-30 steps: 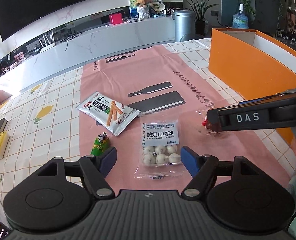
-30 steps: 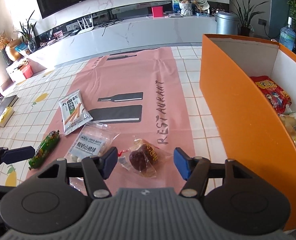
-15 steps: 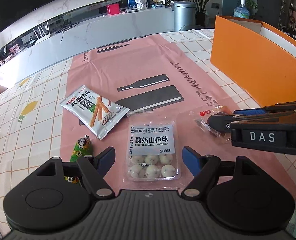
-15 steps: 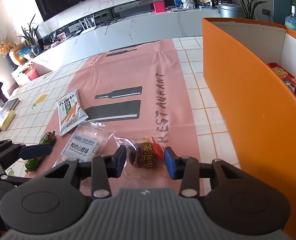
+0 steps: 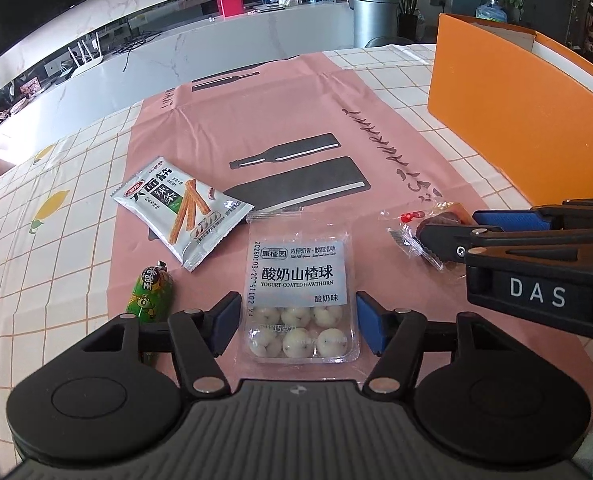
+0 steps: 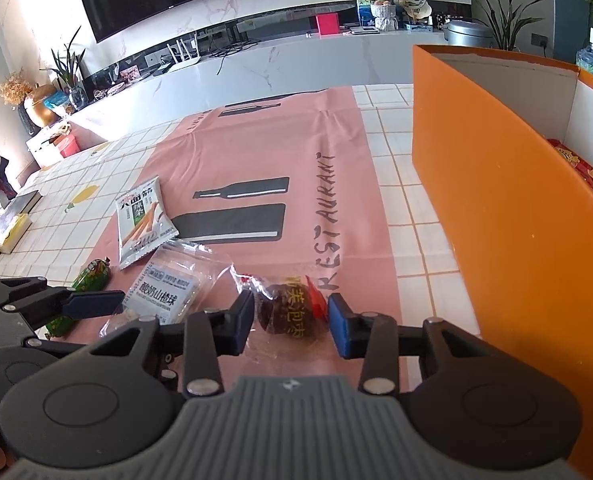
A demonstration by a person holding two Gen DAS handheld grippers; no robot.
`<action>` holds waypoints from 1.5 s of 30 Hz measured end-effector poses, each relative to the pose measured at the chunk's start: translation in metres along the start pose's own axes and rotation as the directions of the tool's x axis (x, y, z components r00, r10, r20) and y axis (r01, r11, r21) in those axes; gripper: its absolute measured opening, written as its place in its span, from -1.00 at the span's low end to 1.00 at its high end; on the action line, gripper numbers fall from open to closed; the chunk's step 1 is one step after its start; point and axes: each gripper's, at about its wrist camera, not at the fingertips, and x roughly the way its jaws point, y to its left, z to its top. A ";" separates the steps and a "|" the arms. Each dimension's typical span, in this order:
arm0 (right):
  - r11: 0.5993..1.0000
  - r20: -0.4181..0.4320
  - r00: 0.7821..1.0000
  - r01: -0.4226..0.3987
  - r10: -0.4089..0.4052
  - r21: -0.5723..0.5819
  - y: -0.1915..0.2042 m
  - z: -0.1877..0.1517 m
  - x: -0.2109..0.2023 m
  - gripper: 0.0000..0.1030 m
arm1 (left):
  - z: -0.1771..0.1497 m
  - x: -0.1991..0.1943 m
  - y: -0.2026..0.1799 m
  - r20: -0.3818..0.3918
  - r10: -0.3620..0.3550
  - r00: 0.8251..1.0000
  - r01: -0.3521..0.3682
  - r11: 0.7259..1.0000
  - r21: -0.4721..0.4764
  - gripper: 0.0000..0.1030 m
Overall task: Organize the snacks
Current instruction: 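Grasp the yogurt hawthorn ball pack with the left tool while the right tool grasps the red-wrapped candy, then carry the hawthorn pack and candy over the orange box and lower them inside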
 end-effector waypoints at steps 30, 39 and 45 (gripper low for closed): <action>1.000 0.064 0.998 0.003 -0.003 0.005 -0.004 -0.010 -0.071 -0.39 | -0.003 -0.082 -0.012 0.048 0.017 0.999 -0.012 0.995 -0.099 0.29; 1.000 0.108 0.994 0.003 -0.003 0.005 -0.013 -0.014 -0.126 -0.39 | 0.008 -0.118 -0.035 0.115 -0.009 0.993 0.018 0.997 -0.070 0.29; 1.000 0.155 0.988 0.027 -0.029 0.017 -0.031 -0.007 -0.161 -0.39 | 0.023 -0.137 -0.054 0.152 -0.036 0.988 0.042 0.998 -0.036 0.30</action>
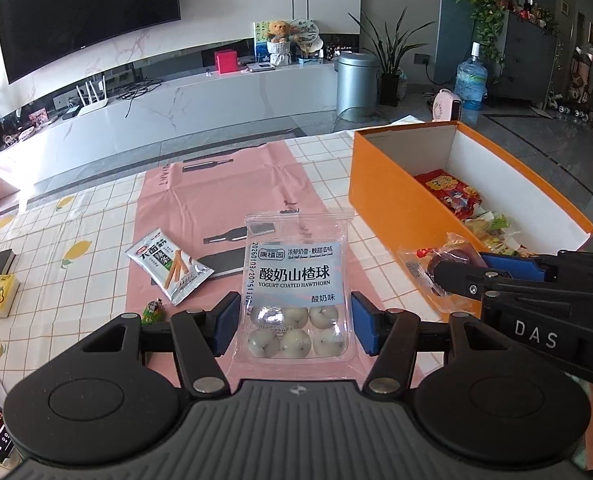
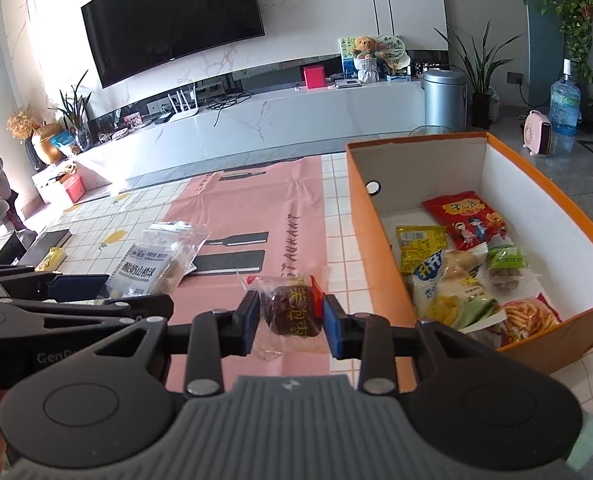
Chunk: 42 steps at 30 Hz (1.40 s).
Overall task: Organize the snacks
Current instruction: 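Carry the hawthorn pack and candy over the orange box and lower them inside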
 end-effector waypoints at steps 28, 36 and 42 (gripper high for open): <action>0.956 -0.068 0.971 0.211 -0.229 -0.204 -0.133 0.059 -0.015 -0.39 | 0.072 0.066 -0.144 -0.099 -0.221 0.970 0.242 0.897 0.370 0.30; 0.945 -0.199 0.950 0.180 -0.238 -0.272 -0.155 0.063 0.022 -0.38 | 0.070 0.099 -0.167 -0.170 -0.192 0.967 0.252 0.829 0.499 0.30; 0.942 -0.253 0.939 0.153 -0.232 -0.298 -0.160 0.065 0.042 -0.38 | 0.073 0.121 -0.182 -0.209 -0.160 0.965 0.252 0.786 0.565 0.30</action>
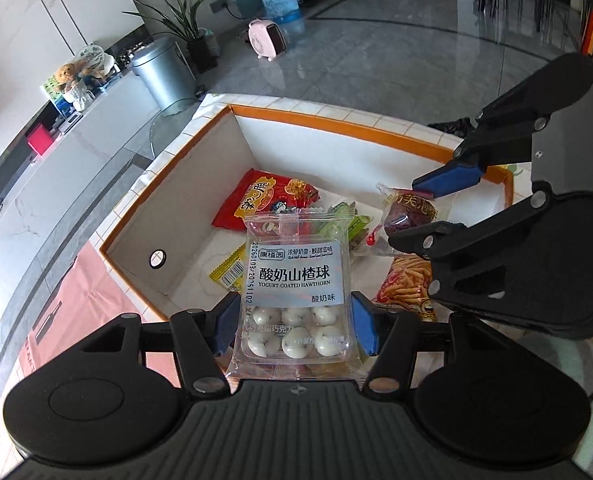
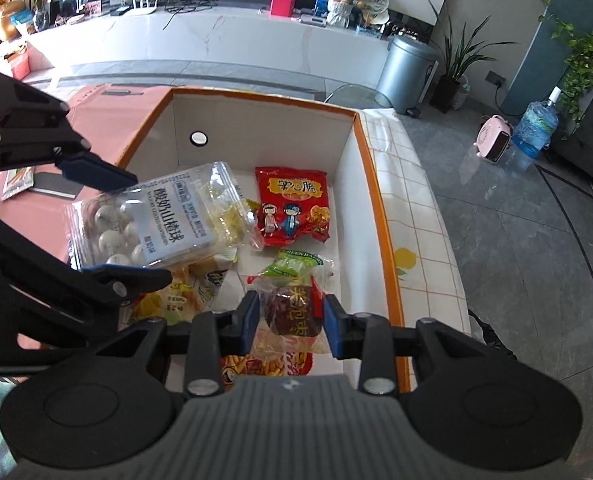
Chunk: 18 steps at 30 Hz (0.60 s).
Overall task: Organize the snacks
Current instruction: 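Carry the hawthorn pack and candy over the orange box and lower them inside, then open both tools to release the hawthorn pack and red candy into the box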
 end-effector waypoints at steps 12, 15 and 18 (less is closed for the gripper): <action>0.999 -0.072 0.996 -0.044 0.044 0.004 -0.008 -0.003 0.028 -0.38 | 0.005 0.035 0.006 -0.048 -0.027 0.999 0.029 0.998 0.046 0.30; 0.999 -0.075 0.996 -0.046 0.046 0.002 -0.008 -0.005 0.031 -0.37 | 0.008 0.038 0.008 -0.043 -0.038 0.998 0.040 0.998 0.044 0.30; 0.999 -0.074 0.996 -0.049 0.049 0.005 -0.010 -0.007 0.032 -0.37 | 0.011 0.042 0.008 -0.040 -0.041 0.998 0.043 0.998 0.051 0.30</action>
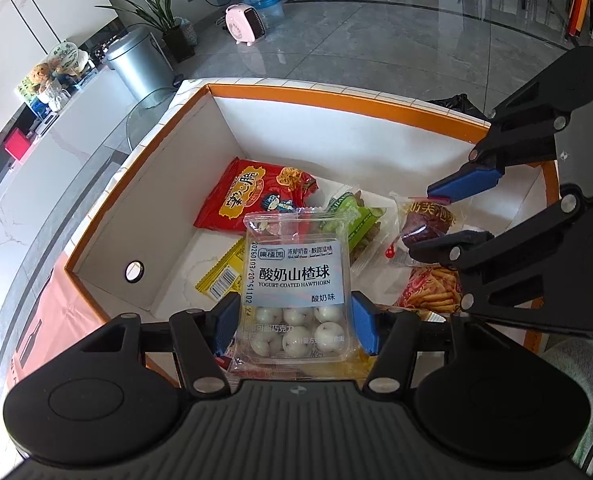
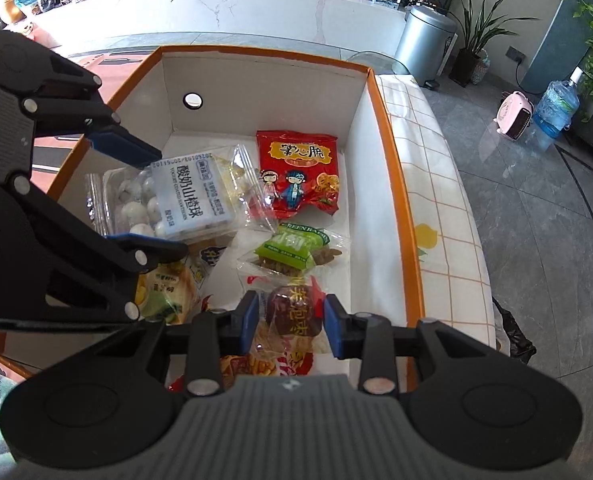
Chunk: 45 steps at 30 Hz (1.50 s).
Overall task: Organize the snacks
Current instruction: 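Open both tools to release the hawthorn pack and red candy into the box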
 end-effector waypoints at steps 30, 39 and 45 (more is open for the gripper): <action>0.999 0.015 0.999 0.039 -0.039 -0.024 0.006 0.006 -0.007 -0.36 | -0.006 -0.027 0.005 0.058 0.189 0.980 -0.186 0.981 -0.048 0.62; 0.995 -0.038 0.995 0.090 -0.092 -0.045 0.011 0.008 0.013 -0.34 | -0.021 -0.041 0.014 0.054 0.201 0.978 -0.196 0.977 -0.086 0.63; 0.993 -0.044 0.992 0.117 -0.118 -0.035 0.010 0.009 0.010 -0.24 | -0.028 -0.050 0.014 0.064 0.195 0.979 -0.188 0.978 -0.092 0.63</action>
